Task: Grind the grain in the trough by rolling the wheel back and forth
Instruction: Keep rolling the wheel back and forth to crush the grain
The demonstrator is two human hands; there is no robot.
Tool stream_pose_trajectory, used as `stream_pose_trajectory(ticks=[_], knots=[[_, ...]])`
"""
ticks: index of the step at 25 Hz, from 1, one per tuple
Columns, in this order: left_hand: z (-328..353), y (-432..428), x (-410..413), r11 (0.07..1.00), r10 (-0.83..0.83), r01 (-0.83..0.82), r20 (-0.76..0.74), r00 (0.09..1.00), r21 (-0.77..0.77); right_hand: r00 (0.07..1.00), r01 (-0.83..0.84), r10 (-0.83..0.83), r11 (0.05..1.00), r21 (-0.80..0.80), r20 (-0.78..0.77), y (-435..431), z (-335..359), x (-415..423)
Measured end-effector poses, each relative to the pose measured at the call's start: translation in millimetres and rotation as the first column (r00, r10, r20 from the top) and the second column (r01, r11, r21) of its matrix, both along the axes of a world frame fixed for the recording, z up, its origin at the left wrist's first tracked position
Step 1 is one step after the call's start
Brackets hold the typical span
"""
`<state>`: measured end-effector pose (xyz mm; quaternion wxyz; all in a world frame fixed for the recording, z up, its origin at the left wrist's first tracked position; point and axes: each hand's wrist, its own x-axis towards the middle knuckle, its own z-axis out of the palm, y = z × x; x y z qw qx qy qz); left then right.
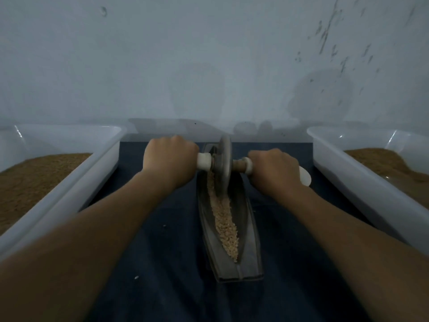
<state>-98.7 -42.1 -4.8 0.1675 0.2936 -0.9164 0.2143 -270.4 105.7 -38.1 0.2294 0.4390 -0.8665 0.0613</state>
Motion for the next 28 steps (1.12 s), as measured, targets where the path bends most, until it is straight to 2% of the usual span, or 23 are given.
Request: stream_pose_trajectory(ticks=[2, 4, 5, 7, 11, 13, 14, 16, 20, 22, 24, 28], knots=[[-16, 20, 27, 0.999, -0.012, 0.01, -0.054, 0.998, -0.034, 0.987, -0.08, 0.076, 0.997, -0.021, -0.141, 24, -6, 12], [-32, 37, 62, 0.995, -0.09, 0.085, -0.115, 0.989, -0.048, 0.935, -0.202, 0.169, 0.976, -0.077, -0.312, 52, -3, 33], [-37, 38, 73, 0.99, -0.131, 0.122, -0.135, 0.982, -0.068, 0.913, -0.271, 0.227, 0.958, -0.088, -0.339, 62, -1, 38], [-40, 30, 73, 0.986, -0.155, 0.144, -0.151, 0.976, -0.084, 0.911, -0.296, 0.258, 0.952, -0.074, -0.322, 68, -4, 37], [-28, 7, 21, 1.0, -0.004, 0.005, -0.083, 0.997, 0.007, 0.976, -0.086, 0.084, 0.996, 0.0, -0.202, 14, 4, 16], [-19, -6, 4, 0.995, 0.039, -0.033, -0.06, 0.997, 0.096, 0.993, -0.026, 0.03, 0.999, 0.031, -0.118, -10, 12, 4], [-18, -7, 3, 0.993, 0.044, -0.037, -0.064, 0.997, 0.108, 0.992, -0.023, 0.027, 0.999, 0.03, -0.125, -12, 13, 1], [-23, 4, 20, 0.999, 0.009, -0.005, -0.088, 0.996, 0.046, 0.98, -0.076, 0.079, 0.997, 0.025, -0.184, 7, 8, 8], [-36, 29, 64, 0.973, -0.198, 0.176, -0.148, 0.969, -0.152, 0.938, -0.221, 0.187, 0.971, -0.088, -0.292, 63, -9, 32], [-34, 25, 60, 0.967, -0.221, 0.196, -0.149, 0.964, -0.164, 0.948, -0.154, 0.124, 0.985, -0.08, -0.293, 64, -13, 29], [-33, 16, 41, 0.988, -0.114, 0.102, -0.098, 0.989, -0.117, 0.955, -0.042, 0.029, 0.998, -0.038, -0.296, 42, -12, 23], [-27, -14, 2, 0.995, 0.027, -0.016, -0.113, 0.993, 0.098, 0.984, -0.036, 0.04, 0.999, 0.022, -0.172, -14, 16, 3]])
